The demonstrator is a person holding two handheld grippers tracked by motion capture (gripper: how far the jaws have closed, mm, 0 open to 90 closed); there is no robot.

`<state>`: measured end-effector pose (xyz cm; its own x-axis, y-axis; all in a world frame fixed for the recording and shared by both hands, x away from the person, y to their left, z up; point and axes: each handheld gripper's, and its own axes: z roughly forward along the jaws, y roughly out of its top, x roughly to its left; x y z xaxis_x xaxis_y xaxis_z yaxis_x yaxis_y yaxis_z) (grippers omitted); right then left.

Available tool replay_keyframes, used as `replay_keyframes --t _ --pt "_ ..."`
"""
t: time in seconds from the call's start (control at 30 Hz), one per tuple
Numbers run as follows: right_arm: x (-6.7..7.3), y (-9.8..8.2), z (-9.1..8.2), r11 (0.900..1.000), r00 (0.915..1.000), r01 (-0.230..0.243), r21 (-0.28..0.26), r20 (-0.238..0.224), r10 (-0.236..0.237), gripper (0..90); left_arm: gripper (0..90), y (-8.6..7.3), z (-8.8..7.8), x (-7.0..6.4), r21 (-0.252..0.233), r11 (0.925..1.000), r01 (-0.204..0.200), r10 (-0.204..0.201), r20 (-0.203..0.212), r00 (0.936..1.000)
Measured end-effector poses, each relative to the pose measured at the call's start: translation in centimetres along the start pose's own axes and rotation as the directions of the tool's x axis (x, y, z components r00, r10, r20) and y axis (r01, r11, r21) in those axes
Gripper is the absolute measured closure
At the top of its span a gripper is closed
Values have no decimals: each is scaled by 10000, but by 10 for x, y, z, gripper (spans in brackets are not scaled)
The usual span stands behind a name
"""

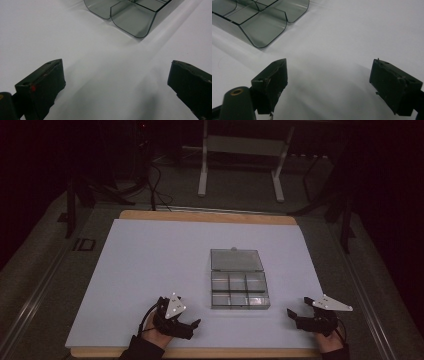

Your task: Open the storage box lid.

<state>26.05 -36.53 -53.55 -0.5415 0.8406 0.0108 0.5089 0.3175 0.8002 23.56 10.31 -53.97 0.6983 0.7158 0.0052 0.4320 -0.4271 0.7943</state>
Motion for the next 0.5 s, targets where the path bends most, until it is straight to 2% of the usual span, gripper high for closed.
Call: replay_keyframes --t 0.5 --pt "0 1 2 9998 10000 30 193 5 -30 149 21 0 0 0 -16 10000 34 -34 -30 10000"
